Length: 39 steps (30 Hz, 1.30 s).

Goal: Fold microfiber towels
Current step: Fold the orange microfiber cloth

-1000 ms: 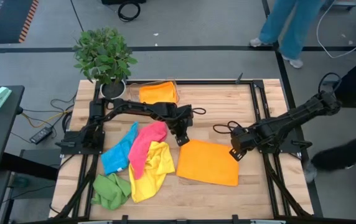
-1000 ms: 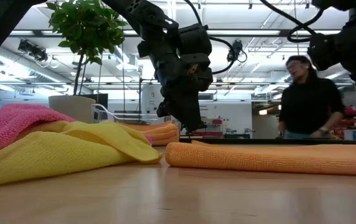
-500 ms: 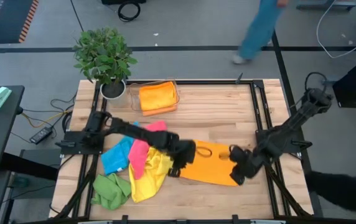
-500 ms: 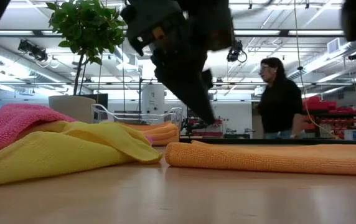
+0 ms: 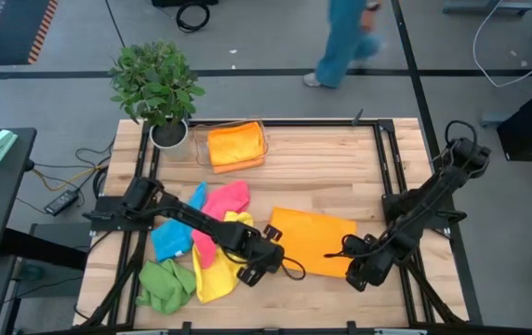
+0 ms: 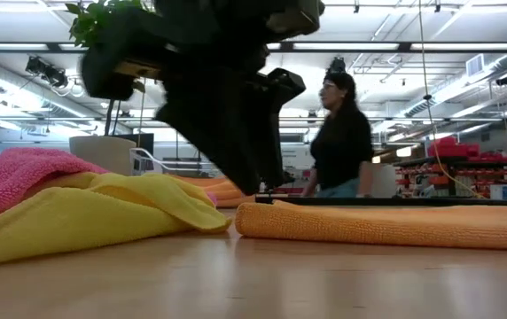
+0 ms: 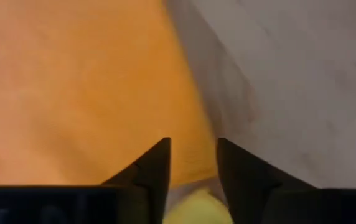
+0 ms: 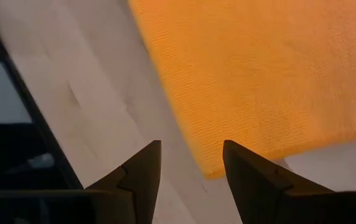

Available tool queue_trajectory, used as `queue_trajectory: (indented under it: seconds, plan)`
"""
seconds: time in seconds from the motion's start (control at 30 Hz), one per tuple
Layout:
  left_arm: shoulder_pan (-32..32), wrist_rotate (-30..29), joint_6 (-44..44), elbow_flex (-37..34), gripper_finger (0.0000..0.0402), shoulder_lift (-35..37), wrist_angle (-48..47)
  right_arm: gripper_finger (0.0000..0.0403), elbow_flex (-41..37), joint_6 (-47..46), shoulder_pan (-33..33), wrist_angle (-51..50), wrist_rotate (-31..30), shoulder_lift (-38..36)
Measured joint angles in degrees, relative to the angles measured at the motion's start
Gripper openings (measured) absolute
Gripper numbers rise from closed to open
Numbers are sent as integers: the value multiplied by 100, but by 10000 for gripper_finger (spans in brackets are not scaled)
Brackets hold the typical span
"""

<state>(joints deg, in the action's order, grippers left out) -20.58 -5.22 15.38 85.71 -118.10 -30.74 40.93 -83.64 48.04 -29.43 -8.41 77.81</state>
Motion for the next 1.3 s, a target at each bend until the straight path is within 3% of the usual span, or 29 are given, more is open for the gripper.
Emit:
queue_trajectory:
  seconds: [0.2, 0.37, 0.6, 0.9, 1.3]
  plan:
    - [-24, -10, 17, 2, 224, -22, 9, 180, 0, 1111, 275, 315, -609, 100]
    - [-11, -8, -125, 4, 238, -272, -88, 180, 0, 1769, 571, 596, -1021, 368]
    - [-59, 14, -143, 4, 205, -342, -69, 180, -2, 1578, 735, 586, -1068, 566]
    - [-26, 14, -431, 4, 148, -343, -41, 180, -2, 2676, 991, 590, -1278, 825]
    - [55, 14, -621, 4, 65, -343, -35, 180, -2, 2337, 1002, 699, -1252, 1478]
